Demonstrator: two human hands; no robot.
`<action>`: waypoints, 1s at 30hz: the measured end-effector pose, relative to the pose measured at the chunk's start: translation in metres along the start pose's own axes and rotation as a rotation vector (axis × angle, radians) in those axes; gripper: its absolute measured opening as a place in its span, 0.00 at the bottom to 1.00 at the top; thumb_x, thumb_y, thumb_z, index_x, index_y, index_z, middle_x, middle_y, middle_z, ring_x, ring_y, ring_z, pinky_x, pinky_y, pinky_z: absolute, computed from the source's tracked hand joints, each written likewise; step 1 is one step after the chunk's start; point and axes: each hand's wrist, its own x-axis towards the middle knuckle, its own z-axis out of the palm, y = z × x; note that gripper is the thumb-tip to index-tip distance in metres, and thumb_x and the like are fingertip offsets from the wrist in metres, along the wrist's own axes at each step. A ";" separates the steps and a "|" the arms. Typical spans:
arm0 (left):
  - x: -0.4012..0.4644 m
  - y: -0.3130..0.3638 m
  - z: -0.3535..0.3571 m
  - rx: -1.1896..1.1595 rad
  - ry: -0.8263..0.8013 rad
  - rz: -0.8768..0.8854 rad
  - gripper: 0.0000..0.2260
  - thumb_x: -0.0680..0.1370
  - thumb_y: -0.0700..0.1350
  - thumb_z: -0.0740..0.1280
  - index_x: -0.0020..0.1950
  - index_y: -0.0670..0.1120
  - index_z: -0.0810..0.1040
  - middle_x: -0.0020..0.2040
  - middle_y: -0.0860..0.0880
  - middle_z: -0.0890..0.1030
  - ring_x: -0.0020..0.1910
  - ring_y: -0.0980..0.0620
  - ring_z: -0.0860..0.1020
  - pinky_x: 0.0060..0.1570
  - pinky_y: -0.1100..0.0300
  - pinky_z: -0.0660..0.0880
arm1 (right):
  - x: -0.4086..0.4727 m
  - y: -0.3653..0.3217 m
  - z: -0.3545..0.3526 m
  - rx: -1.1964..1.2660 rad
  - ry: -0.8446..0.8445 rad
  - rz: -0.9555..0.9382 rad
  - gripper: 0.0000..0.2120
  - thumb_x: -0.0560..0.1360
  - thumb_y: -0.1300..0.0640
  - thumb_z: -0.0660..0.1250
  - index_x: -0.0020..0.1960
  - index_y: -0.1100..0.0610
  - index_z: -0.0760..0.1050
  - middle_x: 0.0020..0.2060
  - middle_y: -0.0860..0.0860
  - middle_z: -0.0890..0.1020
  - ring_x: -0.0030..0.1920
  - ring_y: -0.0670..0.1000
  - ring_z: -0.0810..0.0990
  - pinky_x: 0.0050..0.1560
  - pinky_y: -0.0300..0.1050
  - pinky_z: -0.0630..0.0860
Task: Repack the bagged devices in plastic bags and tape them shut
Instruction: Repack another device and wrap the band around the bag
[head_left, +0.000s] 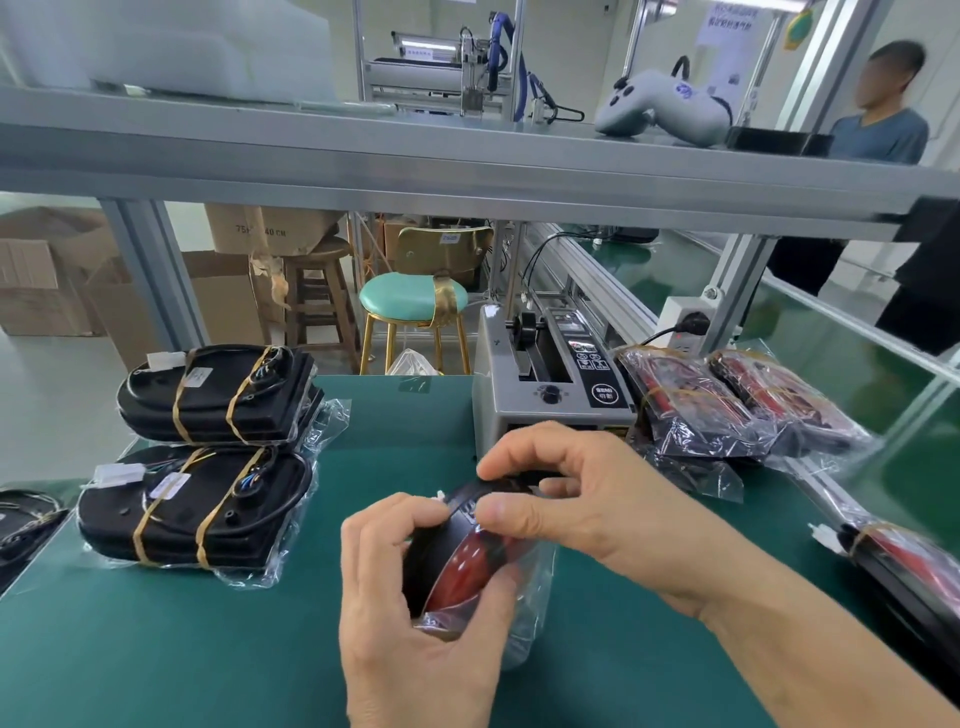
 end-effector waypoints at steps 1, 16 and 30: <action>-0.001 0.001 0.001 -0.024 0.024 -0.035 0.23 0.59 0.53 0.76 0.51 0.59 0.72 0.49 0.52 0.77 0.40 0.49 0.79 0.36 0.60 0.77 | 0.001 0.001 0.006 0.024 0.011 0.025 0.17 0.62 0.44 0.77 0.49 0.45 0.80 0.48 0.43 0.83 0.48 0.41 0.81 0.55 0.38 0.75; 0.013 -0.001 -0.011 0.080 -0.164 0.098 0.20 0.63 0.53 0.69 0.55 0.58 0.78 0.50 0.52 0.71 0.46 0.59 0.73 0.45 0.77 0.70 | 0.018 0.019 0.024 0.436 0.157 0.002 0.03 0.75 0.61 0.69 0.46 0.55 0.81 0.41 0.48 0.84 0.39 0.42 0.79 0.40 0.31 0.74; 0.022 -0.031 -0.046 -0.402 -0.293 -0.310 0.24 0.58 0.44 0.77 0.53 0.55 0.83 0.58 0.41 0.77 0.58 0.44 0.76 0.62 0.51 0.71 | -0.020 0.069 -0.002 -0.096 0.077 -0.143 0.25 0.62 0.48 0.78 0.58 0.43 0.78 0.51 0.43 0.80 0.53 0.47 0.80 0.55 0.46 0.75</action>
